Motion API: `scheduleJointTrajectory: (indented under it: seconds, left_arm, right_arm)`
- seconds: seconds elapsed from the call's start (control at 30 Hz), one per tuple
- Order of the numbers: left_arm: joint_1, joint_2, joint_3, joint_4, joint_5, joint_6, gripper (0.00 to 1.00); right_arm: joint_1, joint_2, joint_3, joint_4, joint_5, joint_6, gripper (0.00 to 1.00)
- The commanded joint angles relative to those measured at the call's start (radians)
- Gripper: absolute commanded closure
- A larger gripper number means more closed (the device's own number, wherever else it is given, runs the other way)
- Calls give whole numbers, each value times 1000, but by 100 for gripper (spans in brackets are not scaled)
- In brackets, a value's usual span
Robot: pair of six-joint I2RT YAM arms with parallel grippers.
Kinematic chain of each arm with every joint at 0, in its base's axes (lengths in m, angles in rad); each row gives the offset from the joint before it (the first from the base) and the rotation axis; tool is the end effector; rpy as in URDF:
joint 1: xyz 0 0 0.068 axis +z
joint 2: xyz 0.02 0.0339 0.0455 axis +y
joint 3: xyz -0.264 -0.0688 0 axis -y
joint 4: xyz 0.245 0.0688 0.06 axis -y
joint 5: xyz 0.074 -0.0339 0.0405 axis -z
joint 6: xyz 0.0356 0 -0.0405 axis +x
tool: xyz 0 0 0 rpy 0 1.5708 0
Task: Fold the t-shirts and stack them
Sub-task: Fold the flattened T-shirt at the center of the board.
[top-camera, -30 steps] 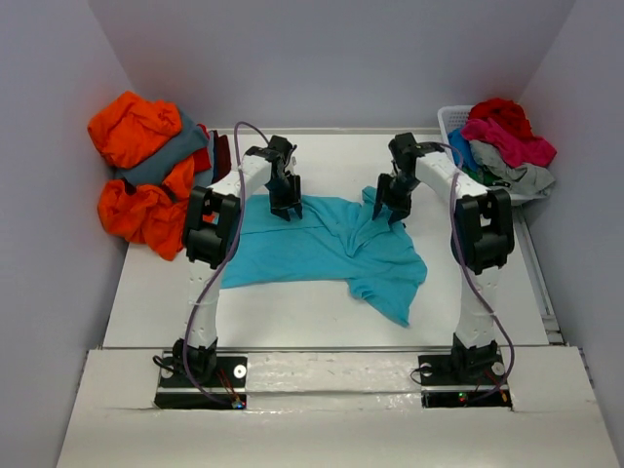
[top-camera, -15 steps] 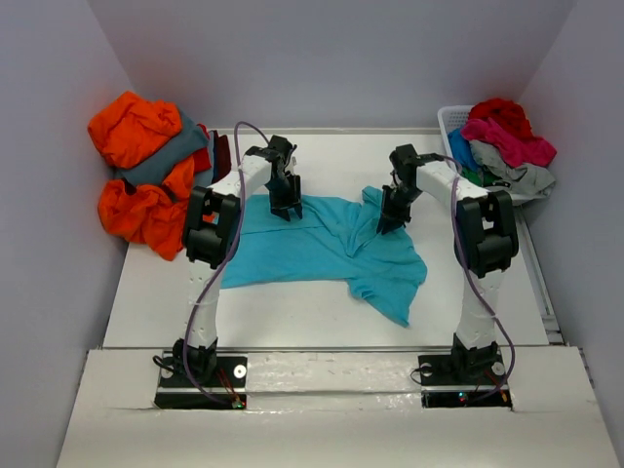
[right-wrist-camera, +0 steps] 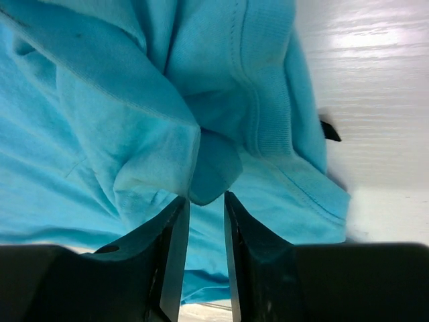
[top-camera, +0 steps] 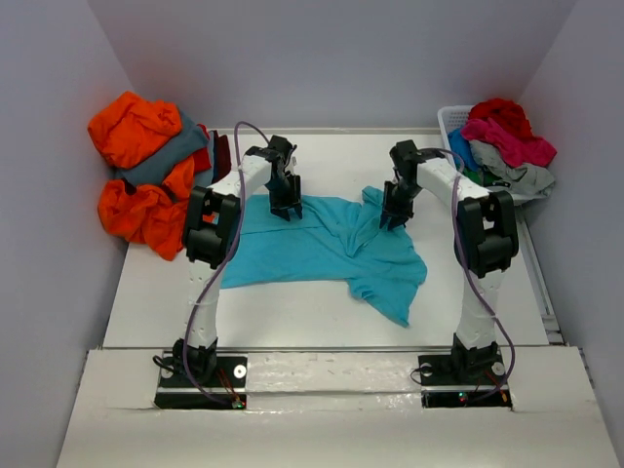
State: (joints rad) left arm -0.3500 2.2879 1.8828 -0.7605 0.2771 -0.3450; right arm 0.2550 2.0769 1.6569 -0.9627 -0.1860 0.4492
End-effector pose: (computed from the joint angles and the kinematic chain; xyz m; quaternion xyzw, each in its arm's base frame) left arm 0.4522 -0.1754 0.1716 0.0302 0.9701 -0.1951 0.1413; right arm 0.4014 0.1114 0.1922 0.0874 0.9875 0.1190 0.0559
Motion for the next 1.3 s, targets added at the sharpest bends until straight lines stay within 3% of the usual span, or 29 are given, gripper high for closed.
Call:
scheduleJointTrajectory:
  seconds: [0.0, 0.27, 0.67, 0.93, 1.27]
  left_arm:
    - [9, -16, 13, -30, -19, 24, 48]
    - [9, -15, 18, -33, -19, 24, 48]
    - [9, -15, 15, -36, -23, 31, 48]
    - [9, -5, 22, -37, -18, 28, 48]
    - [9, 2, 35, -42, -13, 27, 48]
  right_arm:
    - [1, -38, 49, -42, 89, 9, 65]
    - [1, 5, 58, -10, 146, 2, 64]
    - [1, 68, 86, 107, 79, -26, 64]
    - [1, 63, 149, 73, 75, -32, 64]
    - [1, 65, 90, 78, 65, -26, 72]
